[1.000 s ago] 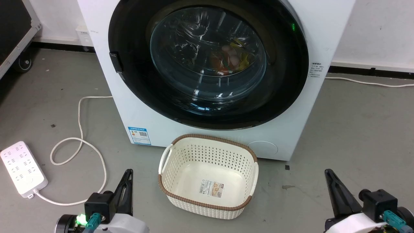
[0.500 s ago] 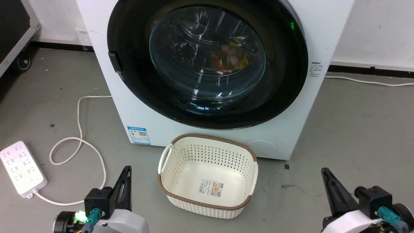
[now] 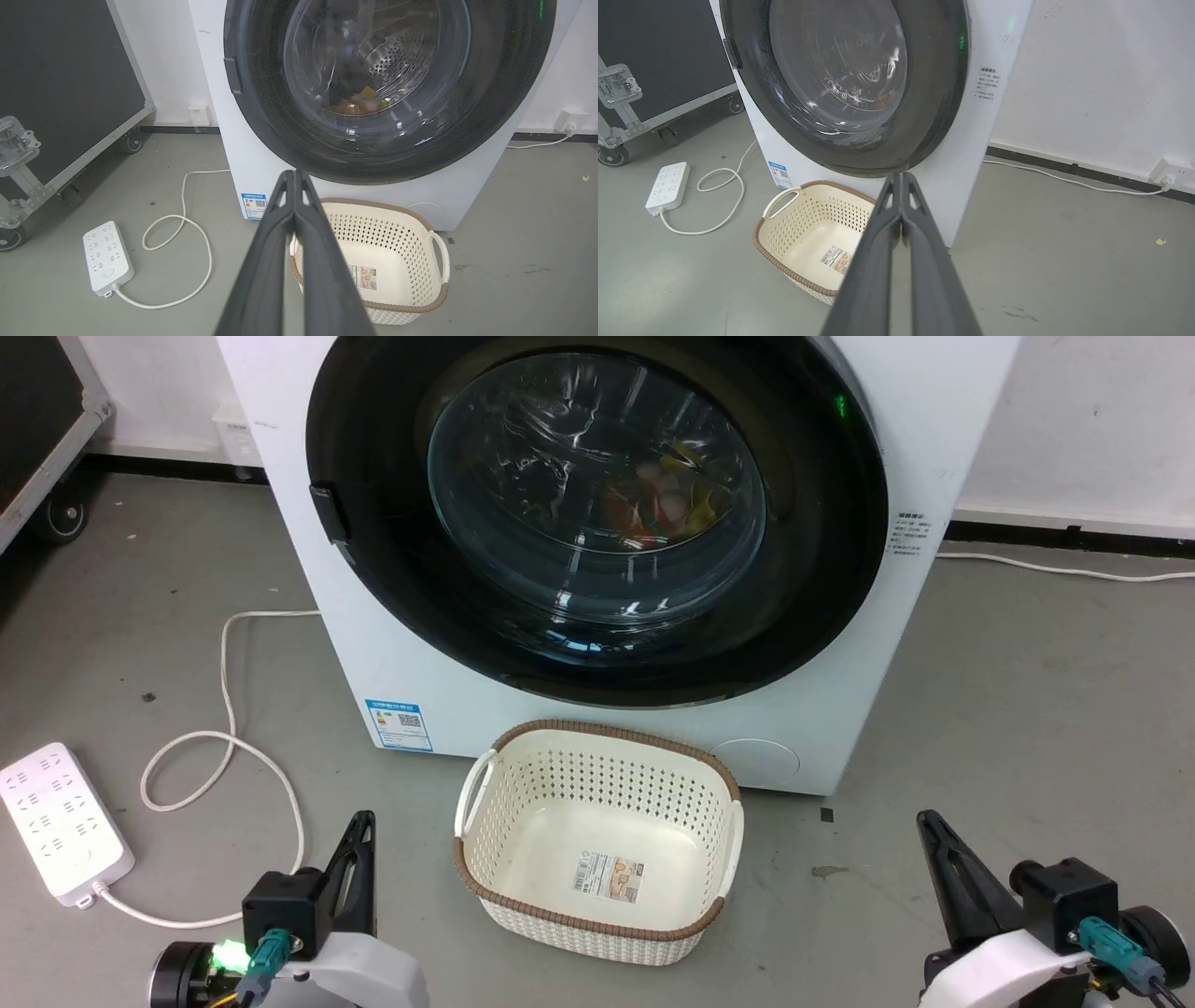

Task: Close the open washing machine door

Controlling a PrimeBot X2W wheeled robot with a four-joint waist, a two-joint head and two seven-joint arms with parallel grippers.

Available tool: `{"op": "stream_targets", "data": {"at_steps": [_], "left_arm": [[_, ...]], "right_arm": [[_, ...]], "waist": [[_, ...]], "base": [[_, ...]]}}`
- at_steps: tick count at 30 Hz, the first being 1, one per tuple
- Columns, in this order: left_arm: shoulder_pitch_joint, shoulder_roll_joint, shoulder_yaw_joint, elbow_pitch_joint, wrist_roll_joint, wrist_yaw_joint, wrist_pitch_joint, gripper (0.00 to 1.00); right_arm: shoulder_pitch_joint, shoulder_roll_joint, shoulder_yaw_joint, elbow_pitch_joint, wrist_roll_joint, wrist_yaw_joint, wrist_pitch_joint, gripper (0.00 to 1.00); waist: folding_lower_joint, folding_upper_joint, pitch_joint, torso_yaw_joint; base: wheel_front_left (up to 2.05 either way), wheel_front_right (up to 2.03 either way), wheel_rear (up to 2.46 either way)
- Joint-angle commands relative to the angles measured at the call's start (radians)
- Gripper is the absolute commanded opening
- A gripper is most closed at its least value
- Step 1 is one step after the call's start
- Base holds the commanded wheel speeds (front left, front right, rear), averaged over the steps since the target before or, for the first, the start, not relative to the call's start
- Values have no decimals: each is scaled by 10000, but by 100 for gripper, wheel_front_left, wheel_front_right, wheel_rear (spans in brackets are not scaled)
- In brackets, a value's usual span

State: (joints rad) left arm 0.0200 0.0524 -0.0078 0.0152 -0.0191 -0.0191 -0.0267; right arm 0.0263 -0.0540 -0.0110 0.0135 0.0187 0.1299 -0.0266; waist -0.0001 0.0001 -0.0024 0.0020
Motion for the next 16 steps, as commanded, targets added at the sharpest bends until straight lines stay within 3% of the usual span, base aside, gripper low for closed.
{"op": "stream_targets", "data": {"at_steps": [1,16], "left_arm": [[-143,-13,45,-56,94,90,48,0],[-200,-22,78,-152,191,191,267,0]], "right_arm": [[-148,34,28,-81,-56,7,49,0],[-263,38,110,-135,-187,8,266,0]], "waist": [[1,-1,2,-1],[1,-1,24,-20]], "base": [[0,0,0],[0,0,0]]}}
